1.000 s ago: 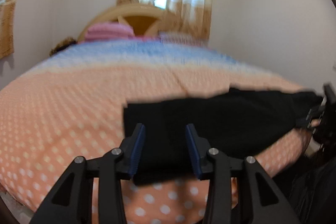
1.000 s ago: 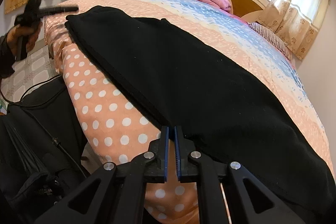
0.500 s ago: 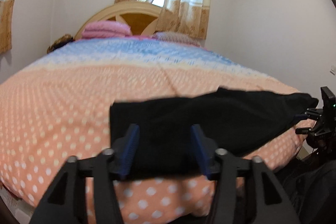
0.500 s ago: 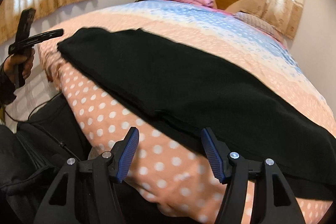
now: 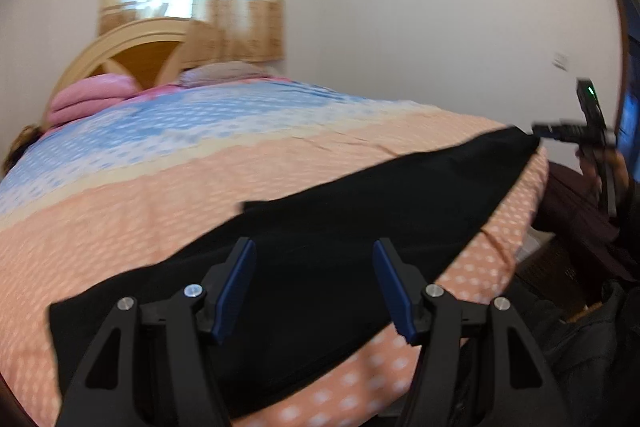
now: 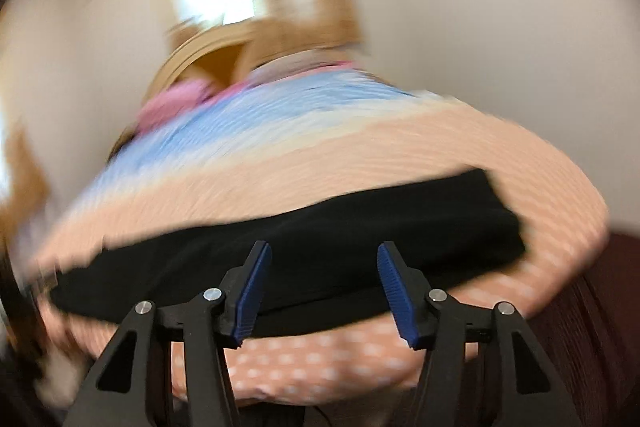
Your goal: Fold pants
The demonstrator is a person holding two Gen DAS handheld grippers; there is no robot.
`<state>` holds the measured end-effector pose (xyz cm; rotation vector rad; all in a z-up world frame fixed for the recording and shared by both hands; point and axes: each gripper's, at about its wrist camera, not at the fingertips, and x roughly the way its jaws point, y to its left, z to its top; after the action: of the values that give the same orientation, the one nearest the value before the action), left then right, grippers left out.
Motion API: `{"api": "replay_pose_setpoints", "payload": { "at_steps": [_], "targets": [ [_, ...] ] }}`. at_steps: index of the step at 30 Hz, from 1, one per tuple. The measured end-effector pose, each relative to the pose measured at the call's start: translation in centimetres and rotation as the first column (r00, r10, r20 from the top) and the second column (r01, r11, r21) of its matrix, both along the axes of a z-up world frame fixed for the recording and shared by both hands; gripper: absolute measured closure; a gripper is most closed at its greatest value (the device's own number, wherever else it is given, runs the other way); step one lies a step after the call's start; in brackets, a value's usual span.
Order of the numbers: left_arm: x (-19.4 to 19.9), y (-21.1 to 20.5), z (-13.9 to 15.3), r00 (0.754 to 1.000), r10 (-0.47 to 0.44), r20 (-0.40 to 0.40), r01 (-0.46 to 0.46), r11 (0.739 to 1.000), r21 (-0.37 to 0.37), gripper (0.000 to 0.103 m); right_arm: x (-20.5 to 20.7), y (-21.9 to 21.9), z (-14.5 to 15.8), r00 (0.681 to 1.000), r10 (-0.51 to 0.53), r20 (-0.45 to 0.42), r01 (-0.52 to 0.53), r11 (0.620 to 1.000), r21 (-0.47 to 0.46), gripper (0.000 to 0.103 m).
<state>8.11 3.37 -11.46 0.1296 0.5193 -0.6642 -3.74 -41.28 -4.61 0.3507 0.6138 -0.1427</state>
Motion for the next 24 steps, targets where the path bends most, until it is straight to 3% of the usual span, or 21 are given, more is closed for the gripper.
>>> {"api": "replay_pose_setpoints", "payload": {
  "at_steps": [2,4,8,13,17,21,24],
  "targets": [
    [0.2,-1.8,-0.1,0.998,-0.057,-0.013,0.057,0.998,0.008,0.039,-0.7,-2.8,-0.5,0.997,-0.074,-0.016,0.076,0.992,0.096,0.047],
    [0.3,-3.9,-0.2,0.994,-0.107,-0.023,0.107,0.994,0.017,0.039,-1.1,-4.9,-1.1,0.990,-0.133,-0.038,0.137,0.978,0.157,0.055],
    [0.3,-8.2,-0.1,0.976,-0.211,-0.048,0.213,0.976,0.035,0.039,-0.4,-6.1,-2.6,0.989,-0.137,-0.059,0.148,0.952,0.266,0.058],
    [0.1,-13.6,0.1,0.945,-0.317,-0.076,0.322,0.945,0.064,0.039,1.3,-7.3,-3.7,0.986,-0.154,-0.066,0.167,0.941,0.296,0.058],
    [-0.2,-17.2,-0.4,0.917,-0.388,-0.094,0.398,0.909,0.127,0.039,2.3,-8.4,-4.0,0.984,-0.170,-0.048,0.177,0.932,0.315,0.058],
    [-0.2,-18.4,-2.0,0.906,-0.400,-0.137,0.420,0.886,0.197,0.040,2.2,-9.6,-4.4,0.983,-0.181,-0.041,0.184,0.928,0.324,0.059],
    [0.0,-18.8,-3.1,0.915,-0.375,-0.147,0.401,0.881,0.251,0.044,2.0,-10.3,-5.1,0.981,-0.186,-0.047,0.191,0.925,0.327,0.066]
  ]
}}
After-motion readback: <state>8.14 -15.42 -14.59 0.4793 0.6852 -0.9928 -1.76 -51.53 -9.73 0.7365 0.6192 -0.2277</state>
